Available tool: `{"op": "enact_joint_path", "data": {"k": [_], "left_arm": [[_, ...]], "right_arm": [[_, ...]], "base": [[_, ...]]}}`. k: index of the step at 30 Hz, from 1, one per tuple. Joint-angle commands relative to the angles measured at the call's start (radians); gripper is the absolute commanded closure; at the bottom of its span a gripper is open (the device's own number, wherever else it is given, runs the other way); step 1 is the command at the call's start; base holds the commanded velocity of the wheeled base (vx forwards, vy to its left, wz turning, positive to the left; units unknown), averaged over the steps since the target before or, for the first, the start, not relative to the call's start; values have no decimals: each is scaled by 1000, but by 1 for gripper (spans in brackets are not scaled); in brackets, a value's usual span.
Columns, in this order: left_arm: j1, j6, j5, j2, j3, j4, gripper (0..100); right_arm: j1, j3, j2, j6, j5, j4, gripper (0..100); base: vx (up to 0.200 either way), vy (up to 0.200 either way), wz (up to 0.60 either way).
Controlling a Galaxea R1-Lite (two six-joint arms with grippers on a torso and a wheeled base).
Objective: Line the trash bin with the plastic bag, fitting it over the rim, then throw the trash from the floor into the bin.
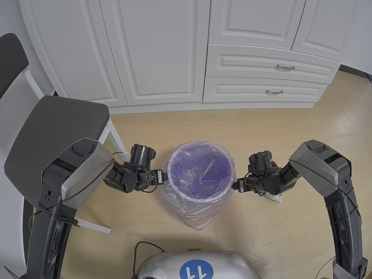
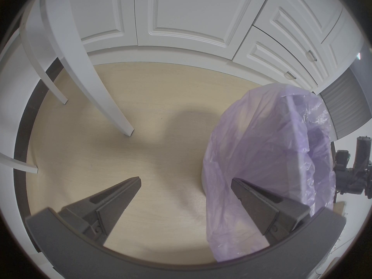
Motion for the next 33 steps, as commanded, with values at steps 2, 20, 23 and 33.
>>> {"op": "enact_joint_path", "data": {"k": [2, 20, 23, 33], "left_arm": [[2, -2, 0, -12, 6, -1, 0], [2, 0, 0, -12, 14, -12, 0], [2, 0, 0, -12, 14, -12, 0], [-2, 0, 0, -12, 21, -13, 0]], "right_arm": [[-7, -133, 94, 19, -64, 19, 0], [4, -400, 204, 159, -86, 234, 0], [4, -446, 219, 182, -58, 295, 0], [12, -551, 258, 234, -27, 418, 0]], "base": [[0, 0, 0], [0, 0, 0], [0, 0, 0], [0, 0, 0]]}}
